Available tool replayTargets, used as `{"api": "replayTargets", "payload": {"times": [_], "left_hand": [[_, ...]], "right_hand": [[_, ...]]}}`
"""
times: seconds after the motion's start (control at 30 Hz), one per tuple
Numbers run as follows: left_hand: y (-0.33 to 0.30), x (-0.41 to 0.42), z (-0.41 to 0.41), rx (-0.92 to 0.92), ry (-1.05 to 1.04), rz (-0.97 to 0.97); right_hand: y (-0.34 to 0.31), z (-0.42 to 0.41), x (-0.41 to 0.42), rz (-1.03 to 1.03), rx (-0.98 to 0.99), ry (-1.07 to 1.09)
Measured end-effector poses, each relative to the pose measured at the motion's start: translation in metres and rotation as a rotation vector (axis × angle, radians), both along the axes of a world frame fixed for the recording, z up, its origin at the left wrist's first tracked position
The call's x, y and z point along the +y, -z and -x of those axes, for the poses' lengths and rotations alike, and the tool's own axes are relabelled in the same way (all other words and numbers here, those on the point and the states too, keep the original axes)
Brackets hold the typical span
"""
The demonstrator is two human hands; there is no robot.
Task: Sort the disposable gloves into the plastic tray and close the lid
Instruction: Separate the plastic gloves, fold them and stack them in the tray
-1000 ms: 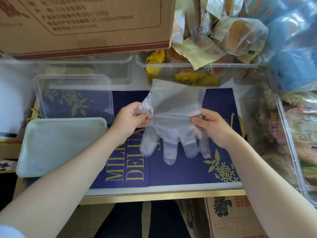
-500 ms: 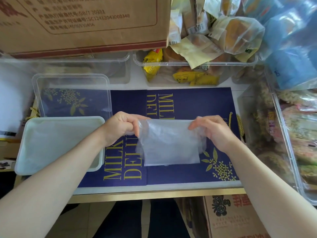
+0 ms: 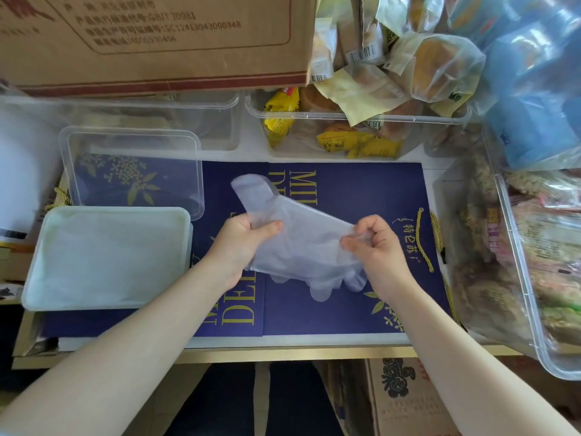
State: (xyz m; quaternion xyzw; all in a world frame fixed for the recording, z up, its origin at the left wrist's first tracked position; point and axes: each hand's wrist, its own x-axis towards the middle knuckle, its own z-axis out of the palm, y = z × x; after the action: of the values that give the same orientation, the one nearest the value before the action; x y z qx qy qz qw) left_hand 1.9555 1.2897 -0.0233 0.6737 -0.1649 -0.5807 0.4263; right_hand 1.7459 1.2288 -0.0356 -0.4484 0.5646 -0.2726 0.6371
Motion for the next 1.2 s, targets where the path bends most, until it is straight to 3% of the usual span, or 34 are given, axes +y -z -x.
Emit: {"api": "replayTargets", "payload": {"times": [0.07, 0.23, 0.37, 0.43, 0.53, 0.6, 0.63, 0.7, 0.8, 0.97, 1.07, 1.2], "left_hand": [[-0.004, 0.0, 0.0, -0.111, 0.068, 0.027], [-0.017, 0.004, -0.003, -0.309, 0.265, 0.126], [-0.018, 0.007, -0.007, -0.373, 0.341, 0.185], [-0.014, 0.01, -0.006, -0.46, 0.25, 0.22], [-0.016, 0.019, -0.005, -0.77, 0.025, 0.409], [-0.015, 0.025, -0.008, -1.093, 0.148, 0.593], [-0.011, 0.026, -0.01, -1.147, 0.258, 0.648], [-0.01, 0.026, -0.008, -0.982, 0.414, 0.608], [-0.013, 0.025, -0.008, -0.608, 0.404, 0.443], [-0.012, 0.031, -0.025, -0.424, 0.33, 0.407], [-0.014, 0.04, -0.042, -0.429, 0.25, 0.362], [-0.024, 0.057, -0.084, -0.338, 0.072, 0.266]], "right_hand": [[0.0, 0.004, 0.0, -0.043, 0.011, -0.068], [-0.021, -0.001, -0.023, -0.024, 0.272, -0.554], [-0.033, -0.029, -0.019, 0.075, 0.178, -0.633], [-0.032, -0.041, -0.013, 0.175, 0.251, -0.623], [-0.029, -0.052, -0.008, 0.24, 0.307, -0.501], [-0.028, -0.056, -0.005, 0.28, 0.366, -0.485], [-0.028, -0.058, -0.003, 0.32, 0.389, -0.513], [-0.032, -0.063, 0.001, 0.388, 0.391, -0.59], [-0.04, -0.07, 0.006, 0.452, 0.37, -0.703], [-0.05, -0.085, 0.006, 0.51, 0.387, -0.815], [-0.054, -0.102, 0.011, 0.501, 0.356, -0.81], [-0.058, -0.13, 0.016, 0.376, 0.352, -0.789]]}}
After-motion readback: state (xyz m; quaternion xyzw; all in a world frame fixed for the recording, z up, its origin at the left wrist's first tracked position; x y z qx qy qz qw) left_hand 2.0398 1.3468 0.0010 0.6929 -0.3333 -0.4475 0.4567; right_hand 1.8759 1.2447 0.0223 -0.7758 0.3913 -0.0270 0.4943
